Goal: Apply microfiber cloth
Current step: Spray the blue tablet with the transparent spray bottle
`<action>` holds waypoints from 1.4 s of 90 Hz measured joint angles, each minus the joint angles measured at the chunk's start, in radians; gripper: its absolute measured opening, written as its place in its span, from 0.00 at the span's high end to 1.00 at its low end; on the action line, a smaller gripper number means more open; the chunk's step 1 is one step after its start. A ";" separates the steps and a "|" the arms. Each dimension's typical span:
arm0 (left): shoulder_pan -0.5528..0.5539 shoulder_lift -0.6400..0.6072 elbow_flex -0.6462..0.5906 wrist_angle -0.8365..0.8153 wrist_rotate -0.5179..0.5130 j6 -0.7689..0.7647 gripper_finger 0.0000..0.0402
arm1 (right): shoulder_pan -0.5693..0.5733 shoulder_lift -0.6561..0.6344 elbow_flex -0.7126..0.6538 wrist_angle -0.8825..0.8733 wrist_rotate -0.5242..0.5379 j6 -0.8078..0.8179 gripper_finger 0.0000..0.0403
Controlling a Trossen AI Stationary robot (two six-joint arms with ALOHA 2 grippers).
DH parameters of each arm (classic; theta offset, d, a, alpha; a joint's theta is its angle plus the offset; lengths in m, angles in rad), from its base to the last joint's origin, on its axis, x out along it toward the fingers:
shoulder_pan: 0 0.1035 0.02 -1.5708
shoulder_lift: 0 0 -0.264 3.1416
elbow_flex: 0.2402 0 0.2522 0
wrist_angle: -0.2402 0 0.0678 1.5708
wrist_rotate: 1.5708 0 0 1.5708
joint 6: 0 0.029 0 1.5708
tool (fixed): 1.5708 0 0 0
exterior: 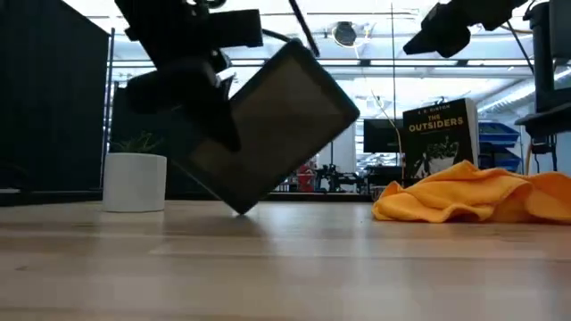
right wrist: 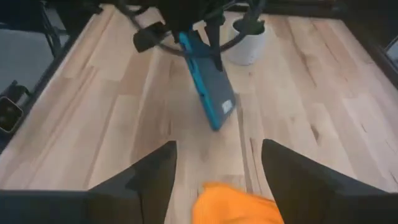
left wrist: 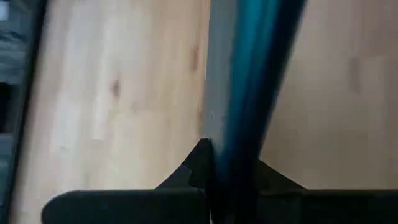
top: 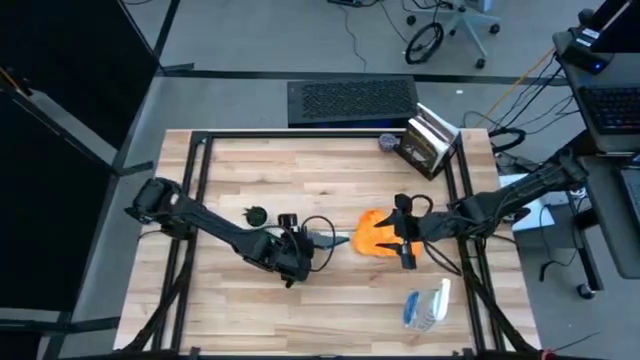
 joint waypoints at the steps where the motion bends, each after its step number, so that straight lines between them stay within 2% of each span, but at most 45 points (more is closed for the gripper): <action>1: 0.000 0.003 0.003 -0.003 -0.002 0.001 0.98 | 0.000 0.001 0.000 0.000 0.000 0.000 0.47; 24: -0.006 0.076 0.022 0.016 -0.097 0.192 0.98 | -0.003 0.024 0.000 -0.003 0.001 0.021 0.47; 40: -0.006 0.121 0.021 0.036 -0.121 0.348 0.91 | -0.003 0.040 0.000 -0.022 0.001 0.029 0.47; 61: -0.006 0.158 0.020 0.084 -0.139 0.500 0.94 | -0.003 0.054 0.000 -0.025 0.001 0.027 0.47; 76: -0.004 0.158 0.020 0.095 -0.133 0.520 0.92 | -0.003 0.054 0.000 -0.026 0.000 0.027 0.47; 126: 0.000 0.159 0.019 0.106 -0.045 0.516 0.70 | -0.003 0.068 -0.001 -0.040 0.000 0.040 0.47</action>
